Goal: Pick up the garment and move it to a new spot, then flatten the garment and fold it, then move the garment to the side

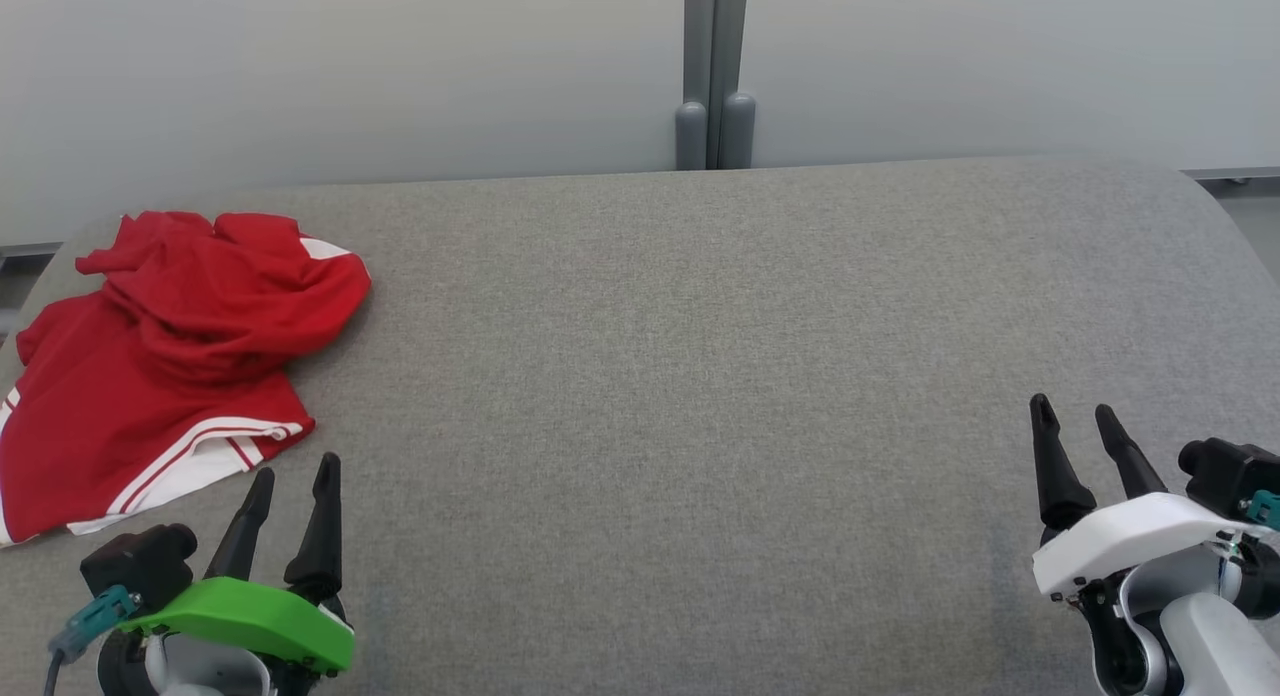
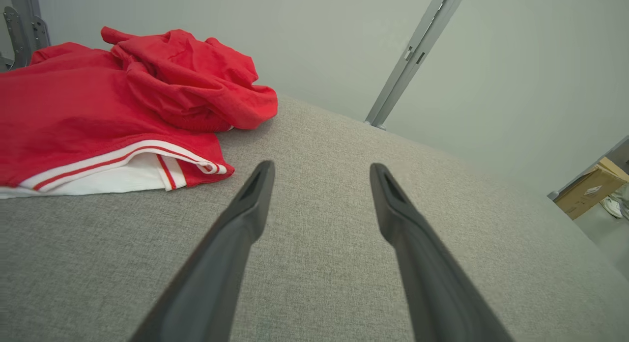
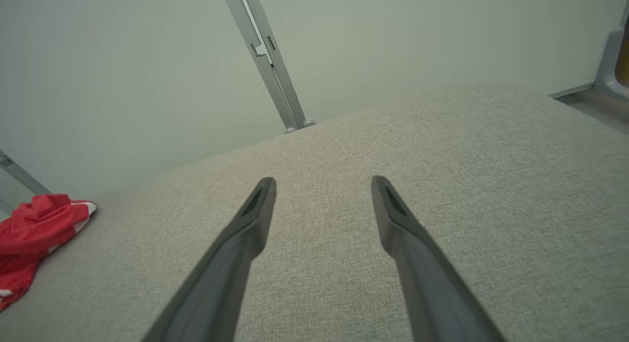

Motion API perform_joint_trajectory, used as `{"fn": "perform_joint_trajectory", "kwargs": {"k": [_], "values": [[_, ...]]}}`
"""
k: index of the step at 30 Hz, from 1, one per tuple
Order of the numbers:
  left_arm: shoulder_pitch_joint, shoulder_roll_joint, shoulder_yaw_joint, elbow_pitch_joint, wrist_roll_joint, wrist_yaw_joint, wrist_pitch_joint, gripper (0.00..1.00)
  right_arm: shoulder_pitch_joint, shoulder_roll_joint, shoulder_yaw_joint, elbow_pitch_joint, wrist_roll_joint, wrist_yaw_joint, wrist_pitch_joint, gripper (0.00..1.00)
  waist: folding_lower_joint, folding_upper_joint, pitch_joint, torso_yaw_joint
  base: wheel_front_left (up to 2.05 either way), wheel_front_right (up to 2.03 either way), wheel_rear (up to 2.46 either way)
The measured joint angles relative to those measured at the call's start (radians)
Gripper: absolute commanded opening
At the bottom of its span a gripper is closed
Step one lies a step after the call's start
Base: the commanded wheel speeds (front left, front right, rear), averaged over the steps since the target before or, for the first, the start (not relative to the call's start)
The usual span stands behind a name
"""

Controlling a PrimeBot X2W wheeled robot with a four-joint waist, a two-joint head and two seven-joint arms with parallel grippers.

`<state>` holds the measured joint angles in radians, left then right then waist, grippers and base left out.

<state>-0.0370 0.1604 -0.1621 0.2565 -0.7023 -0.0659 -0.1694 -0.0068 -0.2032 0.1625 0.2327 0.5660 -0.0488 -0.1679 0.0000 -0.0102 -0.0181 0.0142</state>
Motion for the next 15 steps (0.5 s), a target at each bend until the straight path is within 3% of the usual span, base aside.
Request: {"fn": "perform_joint_trajectory", "kwargs": {"k": [5,15], "values": [[0.000,0.000,0.002,0.003,0.071,0.000,-0.012,1.00,0.001,-0.016,0.009,0.000,-0.061,-0.013,-0.013,1.00,0.0000,0.0000,-0.002,-0.002,0.00,0.00,0.00],[0.000,-0.002,0.005,0.006,0.219,0.000,-0.036,1.00,0.029,-0.026,0.017,-0.001,-0.167,0.007,-0.035,1.00,0.0000,0.0000,-0.008,-0.004,0.00,0.00,0.00]]}}
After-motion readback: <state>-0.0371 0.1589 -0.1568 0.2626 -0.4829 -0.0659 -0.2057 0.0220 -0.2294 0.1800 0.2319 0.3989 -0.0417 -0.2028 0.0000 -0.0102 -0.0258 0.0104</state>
